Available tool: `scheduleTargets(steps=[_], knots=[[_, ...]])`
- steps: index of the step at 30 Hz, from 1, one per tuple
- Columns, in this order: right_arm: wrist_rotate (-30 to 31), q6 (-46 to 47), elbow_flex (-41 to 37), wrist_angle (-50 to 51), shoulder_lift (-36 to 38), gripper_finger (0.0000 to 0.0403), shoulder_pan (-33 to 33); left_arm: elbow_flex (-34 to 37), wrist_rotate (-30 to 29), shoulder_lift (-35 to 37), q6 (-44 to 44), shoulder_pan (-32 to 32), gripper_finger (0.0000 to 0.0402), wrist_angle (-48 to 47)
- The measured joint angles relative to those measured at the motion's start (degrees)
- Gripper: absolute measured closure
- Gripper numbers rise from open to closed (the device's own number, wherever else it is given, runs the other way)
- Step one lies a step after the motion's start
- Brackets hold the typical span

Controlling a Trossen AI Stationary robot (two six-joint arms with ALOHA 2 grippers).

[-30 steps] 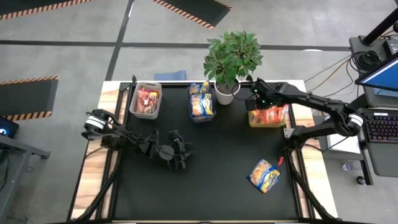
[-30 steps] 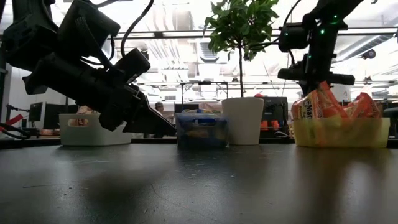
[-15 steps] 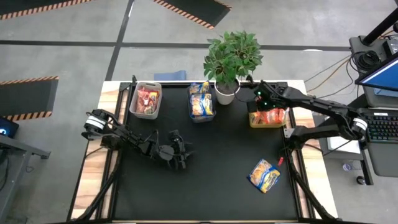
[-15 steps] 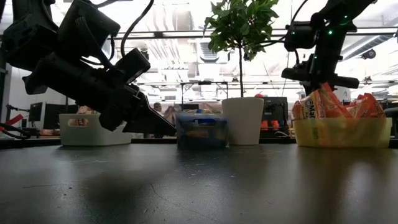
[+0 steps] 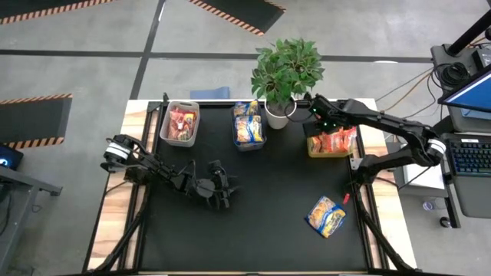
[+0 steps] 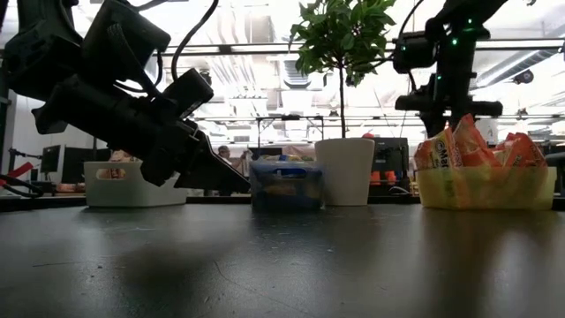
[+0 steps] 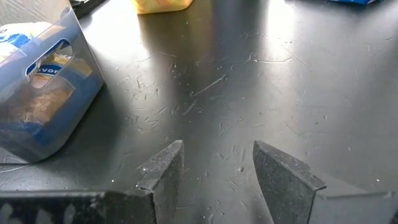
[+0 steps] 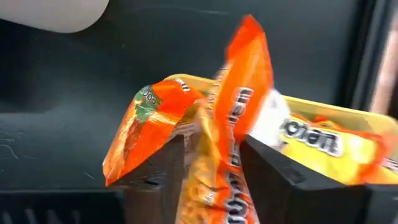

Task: Sort Maruchan noodles
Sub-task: Put the orange noodle pack into the yellow bin

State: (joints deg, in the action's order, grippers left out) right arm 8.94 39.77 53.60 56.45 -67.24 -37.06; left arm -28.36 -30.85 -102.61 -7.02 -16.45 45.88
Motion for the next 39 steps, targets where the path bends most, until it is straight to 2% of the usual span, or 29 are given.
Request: scheduleTargets(steps=[4,9,15,24,29,34,39], knots=[[2.2,0.0,3.0,4.7,0.0,0.0238,0.0,0.0,0.0,0.0,-0.1,0.0,0.0224,0.0],[7.2,0.1,4.5,11.1,0.0,0.0240,0.0,0.0,0.0,0.0,-0.1,0.0,0.0224,0.0],[7.8,0.1,1.2,9.8,-0.1,0.0281,0.0,0.0,0.0,0.0,-0.1,0.0,0.0224,0.0],[7.8,0.1,-7.3,-1.9,-0.1,0.0357,0.1,0.0,0.0,0.0,-0.1,0.0,0.0224,0.0],[7.7,0.1,-9.8,-5.1,-0.1,0.0379,0.1,0.0,0.0,0.0,-0.1,0.0,0.0224,0.0],[7.7,0.1,-9.8,-4.9,0.4,0.0364,0.0,0.0,0.0,0.0,-0.1,0.0,0.0224,0.0],[7.6,0.1,-8.9,-2.8,1.1,0.0317,0.0,0.0,0.0,0.0,-0.1,0.0,0.0224,0.0]])
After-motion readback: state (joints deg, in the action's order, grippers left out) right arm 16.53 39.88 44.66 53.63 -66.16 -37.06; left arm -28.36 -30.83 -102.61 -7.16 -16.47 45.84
